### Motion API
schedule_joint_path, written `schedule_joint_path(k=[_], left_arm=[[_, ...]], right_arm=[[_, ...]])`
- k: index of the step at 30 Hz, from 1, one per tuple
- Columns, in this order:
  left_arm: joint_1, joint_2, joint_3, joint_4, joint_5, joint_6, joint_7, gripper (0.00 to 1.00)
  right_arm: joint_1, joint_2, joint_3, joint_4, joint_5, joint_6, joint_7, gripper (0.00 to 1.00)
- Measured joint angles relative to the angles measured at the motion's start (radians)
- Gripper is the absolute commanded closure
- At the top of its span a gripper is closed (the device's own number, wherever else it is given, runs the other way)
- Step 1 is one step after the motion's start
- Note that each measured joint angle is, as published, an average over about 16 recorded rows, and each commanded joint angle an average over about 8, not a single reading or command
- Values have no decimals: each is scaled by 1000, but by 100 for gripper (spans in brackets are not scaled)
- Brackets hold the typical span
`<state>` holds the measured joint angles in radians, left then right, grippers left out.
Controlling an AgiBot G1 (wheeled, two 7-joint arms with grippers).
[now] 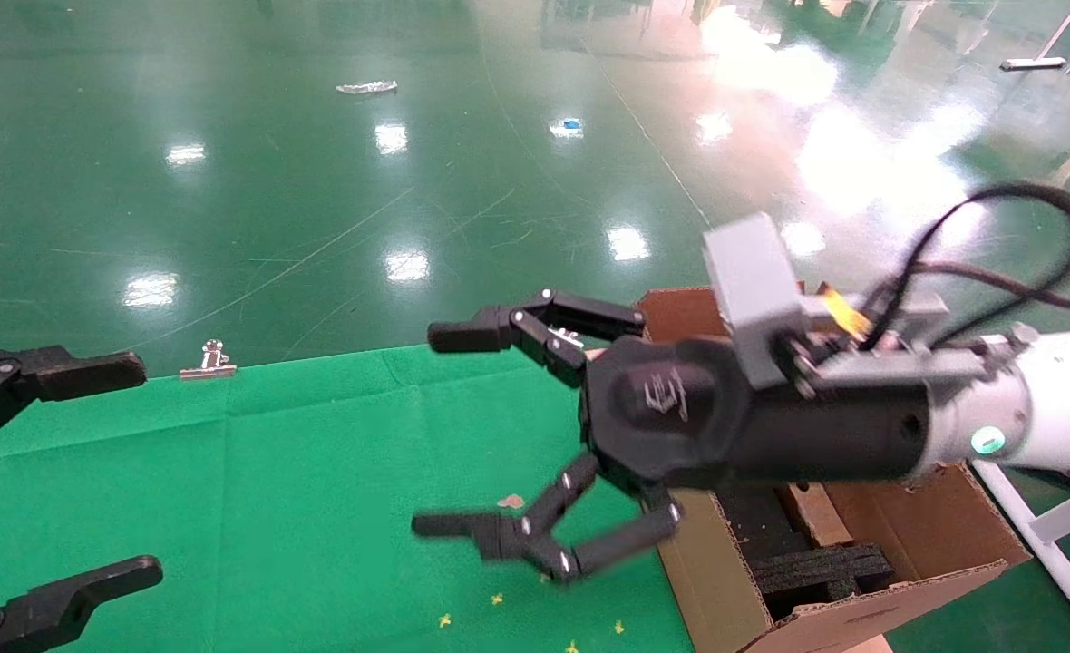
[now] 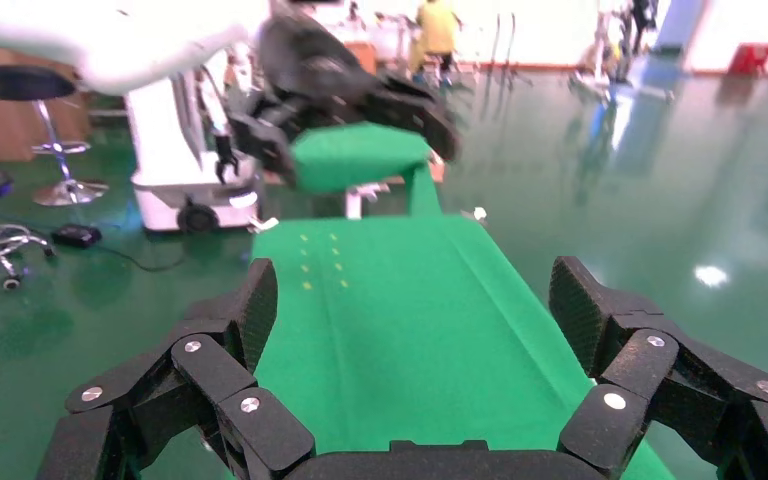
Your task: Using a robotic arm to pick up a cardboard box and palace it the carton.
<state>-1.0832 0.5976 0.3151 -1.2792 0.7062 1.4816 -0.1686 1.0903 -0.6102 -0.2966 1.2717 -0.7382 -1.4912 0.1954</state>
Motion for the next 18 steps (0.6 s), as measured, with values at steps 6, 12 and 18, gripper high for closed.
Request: schedule_joint_path(k=[6, 12, 18], left_arm=[[0, 0, 0, 0, 0, 0, 0, 0], [0, 0, 0, 0, 0, 0, 0, 0], [0, 0, 0, 0, 0, 0, 0, 0]], right_arm=[[-40, -2, 40, 28, 19, -11, -13, 0], [-42, -2, 42, 28, 20, -11, -13, 0], [-31, -2, 31, 21, 16, -8, -10, 0]])
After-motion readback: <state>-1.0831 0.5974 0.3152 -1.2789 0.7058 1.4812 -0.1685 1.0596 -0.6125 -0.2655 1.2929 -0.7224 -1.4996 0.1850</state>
